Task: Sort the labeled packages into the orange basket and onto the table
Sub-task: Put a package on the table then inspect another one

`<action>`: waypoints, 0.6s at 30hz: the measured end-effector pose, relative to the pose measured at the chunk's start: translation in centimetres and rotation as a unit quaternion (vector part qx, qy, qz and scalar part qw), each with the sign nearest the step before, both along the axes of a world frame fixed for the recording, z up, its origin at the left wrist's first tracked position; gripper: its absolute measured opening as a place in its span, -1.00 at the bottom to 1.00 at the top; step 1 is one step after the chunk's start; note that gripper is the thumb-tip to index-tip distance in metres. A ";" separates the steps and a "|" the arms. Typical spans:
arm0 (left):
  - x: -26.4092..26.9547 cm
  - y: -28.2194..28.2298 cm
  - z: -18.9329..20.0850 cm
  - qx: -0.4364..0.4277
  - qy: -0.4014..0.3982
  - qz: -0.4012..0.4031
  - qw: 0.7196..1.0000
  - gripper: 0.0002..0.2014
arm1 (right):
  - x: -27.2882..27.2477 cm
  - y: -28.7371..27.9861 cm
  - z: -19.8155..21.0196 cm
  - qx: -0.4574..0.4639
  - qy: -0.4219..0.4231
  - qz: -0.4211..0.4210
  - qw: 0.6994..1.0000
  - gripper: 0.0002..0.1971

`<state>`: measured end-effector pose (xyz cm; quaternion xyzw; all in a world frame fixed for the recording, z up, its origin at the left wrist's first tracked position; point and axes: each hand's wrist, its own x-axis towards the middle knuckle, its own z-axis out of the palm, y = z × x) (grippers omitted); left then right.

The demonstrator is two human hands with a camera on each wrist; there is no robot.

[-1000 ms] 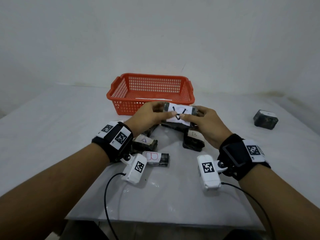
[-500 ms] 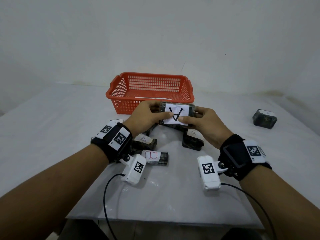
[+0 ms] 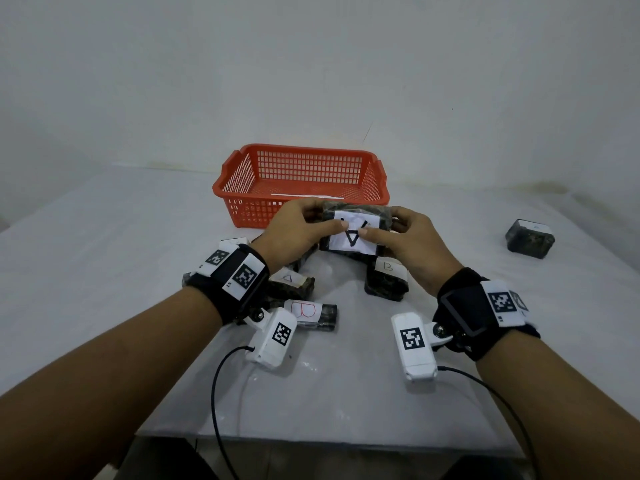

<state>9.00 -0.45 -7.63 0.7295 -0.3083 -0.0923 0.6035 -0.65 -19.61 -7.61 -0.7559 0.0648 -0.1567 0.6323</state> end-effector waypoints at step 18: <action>-0.6 0.3 0.5 -0.019 0.048 -0.041 0.998 -0.63 | -0.1 -0.2 1.1 0.071 0.017 0.013 0.997 -0.67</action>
